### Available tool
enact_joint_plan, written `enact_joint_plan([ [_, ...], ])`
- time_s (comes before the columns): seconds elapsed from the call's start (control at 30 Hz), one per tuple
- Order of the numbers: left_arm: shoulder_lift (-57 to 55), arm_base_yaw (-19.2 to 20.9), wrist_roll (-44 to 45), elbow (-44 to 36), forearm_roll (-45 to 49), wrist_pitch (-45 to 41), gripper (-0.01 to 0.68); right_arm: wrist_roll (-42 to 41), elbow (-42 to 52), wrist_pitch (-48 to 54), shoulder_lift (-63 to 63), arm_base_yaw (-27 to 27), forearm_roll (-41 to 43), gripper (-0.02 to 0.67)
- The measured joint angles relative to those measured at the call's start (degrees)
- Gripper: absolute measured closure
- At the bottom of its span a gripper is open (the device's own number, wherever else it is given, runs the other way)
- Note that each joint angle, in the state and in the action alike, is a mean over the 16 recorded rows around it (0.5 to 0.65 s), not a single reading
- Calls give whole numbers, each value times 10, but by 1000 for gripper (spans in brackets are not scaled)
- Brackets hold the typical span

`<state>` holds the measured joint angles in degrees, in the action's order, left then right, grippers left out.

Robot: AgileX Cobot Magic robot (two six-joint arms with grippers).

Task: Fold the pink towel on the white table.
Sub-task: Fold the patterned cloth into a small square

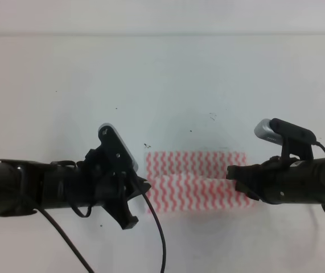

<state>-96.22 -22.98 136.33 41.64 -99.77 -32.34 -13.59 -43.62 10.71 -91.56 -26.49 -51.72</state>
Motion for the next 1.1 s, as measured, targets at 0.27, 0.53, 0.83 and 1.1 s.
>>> enact_joint_plan([
  [0.27,-6,0,-3,9,6,6,674,0,-9,-1,-2,1,9,666],
  [0.53,-22,0,-17,22,14,11,674,0,-29,-1,-16,1,23,666],
  [0.83,-42,0,-32,39,8,12,674,-1,-45,0,-43,5,32,666],
  [1.1,-50,0,-40,55,0,18,675,-1,-55,3,-55,8,33,666],
])
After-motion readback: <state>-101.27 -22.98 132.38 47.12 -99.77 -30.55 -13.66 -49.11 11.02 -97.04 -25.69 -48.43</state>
